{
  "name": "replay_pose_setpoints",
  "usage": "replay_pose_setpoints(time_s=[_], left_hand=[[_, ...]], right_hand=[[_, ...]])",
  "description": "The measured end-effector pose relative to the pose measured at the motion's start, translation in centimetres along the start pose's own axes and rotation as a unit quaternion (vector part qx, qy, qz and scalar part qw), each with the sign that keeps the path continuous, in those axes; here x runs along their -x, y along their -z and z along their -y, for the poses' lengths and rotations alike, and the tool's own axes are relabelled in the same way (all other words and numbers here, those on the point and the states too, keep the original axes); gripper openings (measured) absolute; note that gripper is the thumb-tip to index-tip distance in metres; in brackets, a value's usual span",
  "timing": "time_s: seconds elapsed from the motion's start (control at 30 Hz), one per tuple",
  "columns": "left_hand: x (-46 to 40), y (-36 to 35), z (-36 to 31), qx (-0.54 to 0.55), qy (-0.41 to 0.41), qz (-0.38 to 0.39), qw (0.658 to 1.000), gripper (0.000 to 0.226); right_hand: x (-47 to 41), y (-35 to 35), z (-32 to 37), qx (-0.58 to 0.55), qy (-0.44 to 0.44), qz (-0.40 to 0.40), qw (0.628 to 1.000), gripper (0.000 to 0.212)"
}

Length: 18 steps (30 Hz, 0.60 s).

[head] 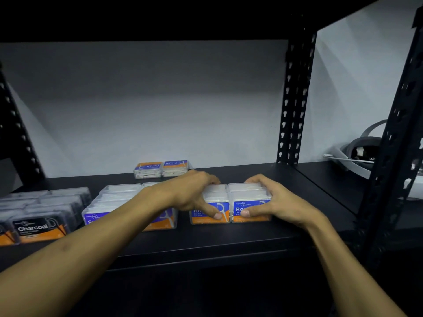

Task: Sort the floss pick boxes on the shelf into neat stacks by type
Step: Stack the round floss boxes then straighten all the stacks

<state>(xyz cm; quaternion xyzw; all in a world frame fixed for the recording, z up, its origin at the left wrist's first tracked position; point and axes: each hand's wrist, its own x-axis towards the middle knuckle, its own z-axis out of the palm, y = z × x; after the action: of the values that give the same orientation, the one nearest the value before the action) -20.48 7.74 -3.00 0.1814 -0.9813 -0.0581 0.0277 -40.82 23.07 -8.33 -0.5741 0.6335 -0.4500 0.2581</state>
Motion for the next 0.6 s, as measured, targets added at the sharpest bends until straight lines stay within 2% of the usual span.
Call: replay_pose_setpoints(time_s=[0.6], left_hand=[[0.26,-0.81,0.34,0.007,-0.018,-0.062,0.998,0.075]], right_hand=[[-0.02,0.01,-0.17,0.006,0.018,-0.005,1.000,0.058]])
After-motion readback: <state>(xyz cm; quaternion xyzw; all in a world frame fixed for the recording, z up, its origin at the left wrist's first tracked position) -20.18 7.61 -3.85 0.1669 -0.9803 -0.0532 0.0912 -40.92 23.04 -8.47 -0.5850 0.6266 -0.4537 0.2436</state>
